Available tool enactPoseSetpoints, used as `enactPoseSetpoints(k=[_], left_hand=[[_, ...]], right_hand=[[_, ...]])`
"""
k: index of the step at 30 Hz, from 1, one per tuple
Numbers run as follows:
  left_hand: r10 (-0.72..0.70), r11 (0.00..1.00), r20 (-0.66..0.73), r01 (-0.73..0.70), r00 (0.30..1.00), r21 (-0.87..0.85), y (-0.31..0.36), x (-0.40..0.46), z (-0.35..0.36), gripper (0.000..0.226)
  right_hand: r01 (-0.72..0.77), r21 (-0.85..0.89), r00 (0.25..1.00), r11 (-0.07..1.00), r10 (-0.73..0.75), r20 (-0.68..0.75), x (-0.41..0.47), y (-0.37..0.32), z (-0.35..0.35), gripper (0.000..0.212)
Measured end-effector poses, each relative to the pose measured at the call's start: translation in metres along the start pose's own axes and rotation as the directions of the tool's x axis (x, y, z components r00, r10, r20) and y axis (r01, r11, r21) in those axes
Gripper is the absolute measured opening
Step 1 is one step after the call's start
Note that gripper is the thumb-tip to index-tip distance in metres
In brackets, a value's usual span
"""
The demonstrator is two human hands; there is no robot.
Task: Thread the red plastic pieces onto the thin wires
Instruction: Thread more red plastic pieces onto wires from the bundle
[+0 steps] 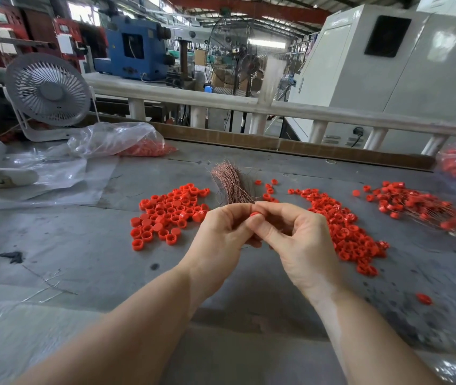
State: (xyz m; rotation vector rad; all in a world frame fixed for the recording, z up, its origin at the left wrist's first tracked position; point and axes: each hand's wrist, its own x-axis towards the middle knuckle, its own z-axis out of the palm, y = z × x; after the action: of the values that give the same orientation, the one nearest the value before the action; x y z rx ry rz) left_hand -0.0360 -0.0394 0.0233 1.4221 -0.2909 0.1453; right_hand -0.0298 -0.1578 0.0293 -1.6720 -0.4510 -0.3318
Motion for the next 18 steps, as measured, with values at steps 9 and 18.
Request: enactPoseSetpoints(k=[9,18], left_hand=[[0.058,0.997,-0.02,-0.057,0.998,0.059,0.0047,-0.0014,0.0014,0.016],[0.038,0.999,-0.018,-0.038,0.999,-0.024,0.0029,-0.002,-0.001,0.014]], right_hand=[[0.028,-0.033,0.999,0.999,-0.028,-0.017,-0.0012,-0.0018,0.0015,0.022],[0.001,0.03,1.0,1.0,-0.001,0.003,-0.0008,-0.0009,-0.0006,0.011]])
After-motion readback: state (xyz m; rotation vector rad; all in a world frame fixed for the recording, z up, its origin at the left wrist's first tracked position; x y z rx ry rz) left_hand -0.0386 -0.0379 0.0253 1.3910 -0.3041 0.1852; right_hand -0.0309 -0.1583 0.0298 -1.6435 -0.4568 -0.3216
